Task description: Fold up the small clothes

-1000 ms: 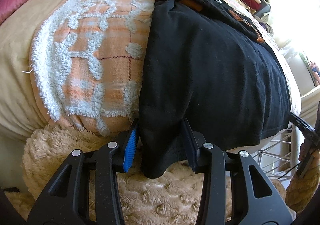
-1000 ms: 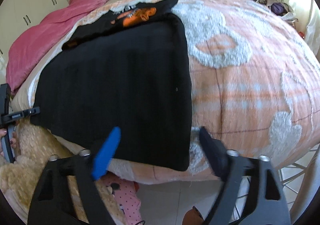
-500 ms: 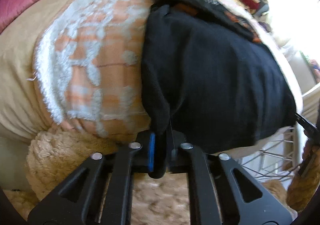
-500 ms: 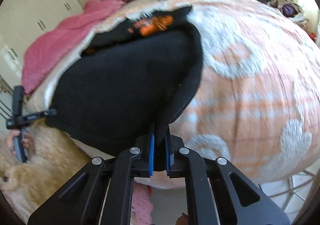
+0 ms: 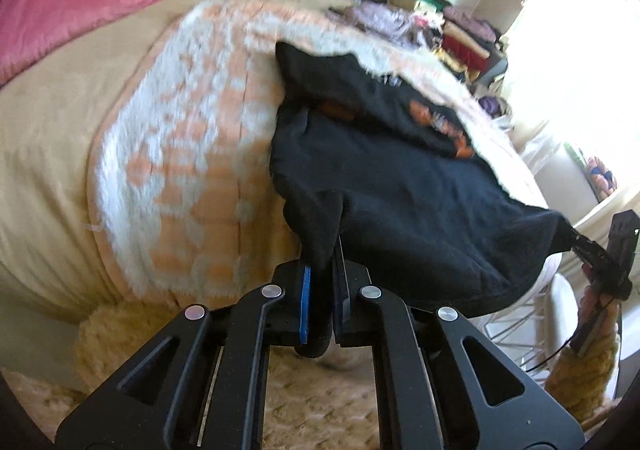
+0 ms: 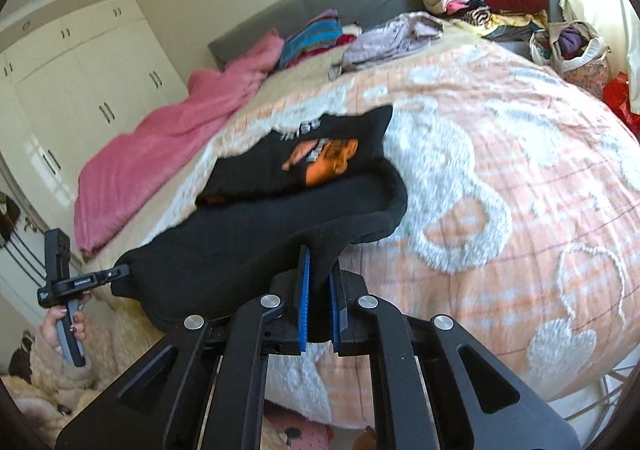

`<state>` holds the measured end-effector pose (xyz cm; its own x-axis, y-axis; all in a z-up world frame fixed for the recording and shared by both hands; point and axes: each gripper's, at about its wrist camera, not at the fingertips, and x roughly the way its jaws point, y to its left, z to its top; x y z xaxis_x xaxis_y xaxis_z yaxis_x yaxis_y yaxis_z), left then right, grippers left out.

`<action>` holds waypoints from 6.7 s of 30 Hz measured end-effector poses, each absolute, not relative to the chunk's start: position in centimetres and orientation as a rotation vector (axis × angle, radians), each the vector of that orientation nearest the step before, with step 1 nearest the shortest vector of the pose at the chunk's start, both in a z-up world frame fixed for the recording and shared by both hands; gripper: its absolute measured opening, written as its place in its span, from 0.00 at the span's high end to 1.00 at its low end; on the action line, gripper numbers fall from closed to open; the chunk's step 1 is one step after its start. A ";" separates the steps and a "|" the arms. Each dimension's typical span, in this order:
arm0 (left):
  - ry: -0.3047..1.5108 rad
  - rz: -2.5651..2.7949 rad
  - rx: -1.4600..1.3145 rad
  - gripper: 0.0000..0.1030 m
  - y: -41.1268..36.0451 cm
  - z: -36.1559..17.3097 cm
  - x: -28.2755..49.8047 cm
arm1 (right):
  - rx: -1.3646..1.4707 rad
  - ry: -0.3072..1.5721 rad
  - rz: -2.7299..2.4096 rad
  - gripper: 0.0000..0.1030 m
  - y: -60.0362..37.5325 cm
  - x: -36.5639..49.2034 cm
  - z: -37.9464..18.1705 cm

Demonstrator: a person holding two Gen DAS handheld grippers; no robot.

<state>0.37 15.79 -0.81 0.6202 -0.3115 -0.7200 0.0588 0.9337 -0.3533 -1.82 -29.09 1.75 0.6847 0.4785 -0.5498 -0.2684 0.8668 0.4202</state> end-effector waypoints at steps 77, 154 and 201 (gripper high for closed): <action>0.760 -0.109 -0.285 0.98 17.6 4.0 19.7 | 0.303 0.568 0.282 0.93 -28.3 18.5 6.8; 0.799 0.014 -0.220 0.67 16.2 -1.9 29.2 | -0.010 0.761 0.176 0.52 -20.4 29.6 -0.4; 0.809 -0.074 -0.133 0.94 17.3 -4.3 31.6 | 0.129 0.800 0.026 0.87 -24.7 31.9 -4.0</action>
